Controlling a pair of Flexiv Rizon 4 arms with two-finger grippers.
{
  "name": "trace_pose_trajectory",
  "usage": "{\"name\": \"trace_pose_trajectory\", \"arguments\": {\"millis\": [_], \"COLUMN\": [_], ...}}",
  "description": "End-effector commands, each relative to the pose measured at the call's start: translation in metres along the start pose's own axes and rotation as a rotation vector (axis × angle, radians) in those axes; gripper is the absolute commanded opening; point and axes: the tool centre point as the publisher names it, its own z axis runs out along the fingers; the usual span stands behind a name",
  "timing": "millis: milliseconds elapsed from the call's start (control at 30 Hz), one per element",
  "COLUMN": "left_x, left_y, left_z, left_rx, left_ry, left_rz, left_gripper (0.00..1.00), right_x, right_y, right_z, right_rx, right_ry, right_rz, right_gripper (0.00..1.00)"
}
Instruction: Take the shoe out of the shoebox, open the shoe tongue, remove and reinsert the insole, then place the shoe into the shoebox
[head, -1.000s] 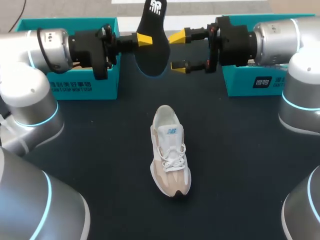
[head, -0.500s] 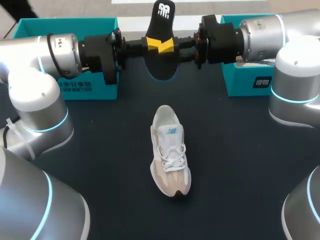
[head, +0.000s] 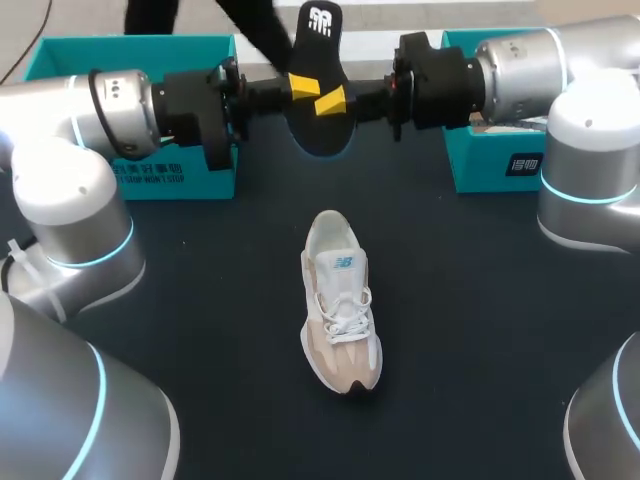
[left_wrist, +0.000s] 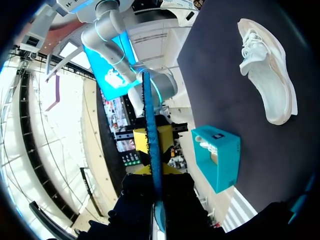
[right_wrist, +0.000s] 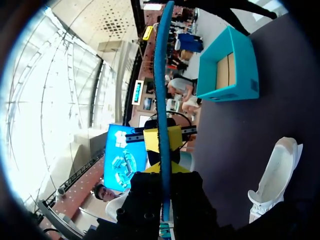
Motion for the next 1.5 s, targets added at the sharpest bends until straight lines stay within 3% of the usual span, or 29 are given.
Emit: {"name": "trace_pose_trajectory", "arguments": {"millis": [33, 67, 100, 267, 500, 700, 767, 1500], "left_x": [-0.003, -0.004, -0.004, -0.005, 0.004, 0.016, 0.019, 0.019], "left_y": [-0.004, -0.005, -0.007, -0.021, -0.037, -0.042, -0.042, -0.042], "left_z": [-0.001, -0.001, -0.004, -0.024, -0.054, -0.067, -0.073, -0.073], "left_rx": [0.034, 0.042, 0.04, 0.033, -0.03, -0.072, -0.098, -0.098], "left_ry": [-0.009, -0.011, -0.014, 0.016, -0.037, 0.037, 0.074, 0.074], "left_rz": [-0.003, -0.018, -0.02, -0.15, -0.448, -0.625, -0.649, -0.649], "left_gripper": [0.0, 0.67, 1.0, 1.0, 1.0, 1.0, 1.0, 1.0], "right_x": [-0.002, -0.003, -0.004, -0.01, -0.013, -0.008, -0.009, -0.009], "right_y": [0.0, 0.001, 0.002, 0.002, 0.002, 0.003, 0.003, 0.003], "right_z": [-0.001, -0.001, -0.002, -0.009, -0.014, -0.014, -0.014, -0.014], "right_rx": [-0.02, -0.024, -0.022, -0.044, -0.106, -0.143, -0.148, -0.148], "right_ry": [0.013, 0.02, 0.025, 0.018, 0.01, 0.082, 0.051, 0.051], "right_rz": [-0.001, -0.007, -0.017, -0.077, -0.242, -0.366, -0.378, -0.378], "right_gripper": [0.0, 0.0, 0.0, 0.0, 0.0, 0.0, 0.0, 0.0]}}
